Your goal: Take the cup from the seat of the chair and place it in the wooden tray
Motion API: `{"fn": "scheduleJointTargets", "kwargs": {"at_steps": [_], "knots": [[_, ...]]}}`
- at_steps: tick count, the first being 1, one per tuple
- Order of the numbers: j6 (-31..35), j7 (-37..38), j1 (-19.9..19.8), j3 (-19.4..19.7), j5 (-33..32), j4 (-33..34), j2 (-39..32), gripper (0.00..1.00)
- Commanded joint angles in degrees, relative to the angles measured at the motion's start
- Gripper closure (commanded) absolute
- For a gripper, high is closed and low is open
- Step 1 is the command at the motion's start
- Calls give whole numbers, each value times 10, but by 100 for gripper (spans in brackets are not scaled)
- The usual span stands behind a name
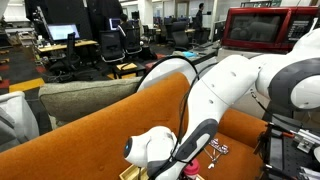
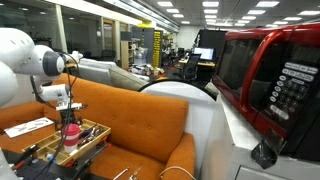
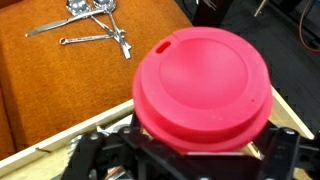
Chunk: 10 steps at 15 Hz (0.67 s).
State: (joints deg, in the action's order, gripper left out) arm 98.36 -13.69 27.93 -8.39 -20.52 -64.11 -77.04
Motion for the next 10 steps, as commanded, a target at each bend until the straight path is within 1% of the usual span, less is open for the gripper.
{"fn": "scheduleJointTargets", "kwargs": {"at_steps": [1, 3, 7, 10], "knots": [[0, 0, 0, 0, 0, 0, 0, 0], [0, 0, -1, 0, 0, 0, 0, 0], [61, -12, -5, -12, -4, -30, 24, 0], [105, -13, -4, -17, -9, -40, 38, 0]]}}
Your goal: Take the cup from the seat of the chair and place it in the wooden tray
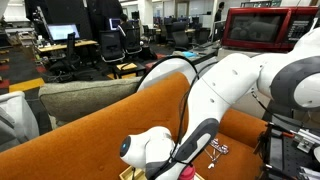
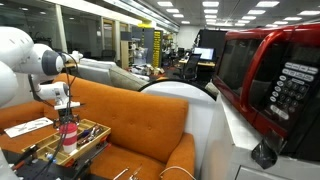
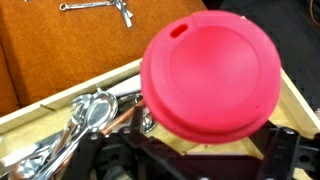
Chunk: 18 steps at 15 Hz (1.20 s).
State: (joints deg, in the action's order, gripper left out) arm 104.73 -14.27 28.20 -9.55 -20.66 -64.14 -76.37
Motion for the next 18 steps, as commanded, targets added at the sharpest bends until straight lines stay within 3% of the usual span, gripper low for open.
{"fn": "scheduleJointTargets", "kwargs": {"at_steps": [1, 5, 10, 11, 14, 18], "knots": [[56, -8, -7, -7, -8, -45, 39, 0], [116, -1, -12, -6, -10, -92, 87, 0], [216, 94, -8, 36, -30, -212, 179, 0], [162, 49, -4, 23, -17, -125, 126, 0], [192, 78, -9, 32, -19, -180, 159, 0], [196, 84, -7, 32, -19, -185, 160, 0]]}}
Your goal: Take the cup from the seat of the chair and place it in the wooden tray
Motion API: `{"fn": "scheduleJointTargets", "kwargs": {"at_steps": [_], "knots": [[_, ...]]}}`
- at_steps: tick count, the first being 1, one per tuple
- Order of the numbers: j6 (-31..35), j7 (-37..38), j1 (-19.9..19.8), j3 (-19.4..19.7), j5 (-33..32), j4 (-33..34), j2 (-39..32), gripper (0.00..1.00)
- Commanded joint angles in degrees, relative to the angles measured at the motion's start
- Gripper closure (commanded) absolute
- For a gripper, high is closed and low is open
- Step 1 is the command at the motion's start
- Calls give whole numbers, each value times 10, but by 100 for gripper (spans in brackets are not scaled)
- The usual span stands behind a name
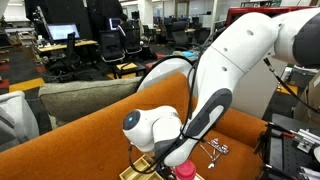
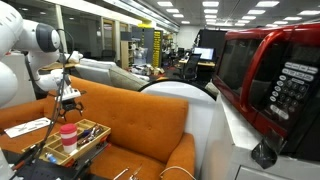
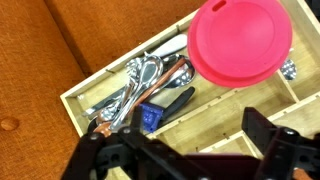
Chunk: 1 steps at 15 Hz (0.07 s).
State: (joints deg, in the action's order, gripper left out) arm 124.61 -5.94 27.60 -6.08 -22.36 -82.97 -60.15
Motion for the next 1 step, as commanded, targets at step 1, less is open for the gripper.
{"fn": "scheduleJointTargets", "kwargs": {"at_steps": [1], "knots": [[-2, 1, -1, -2, -2, 4, -2, 0]]}}
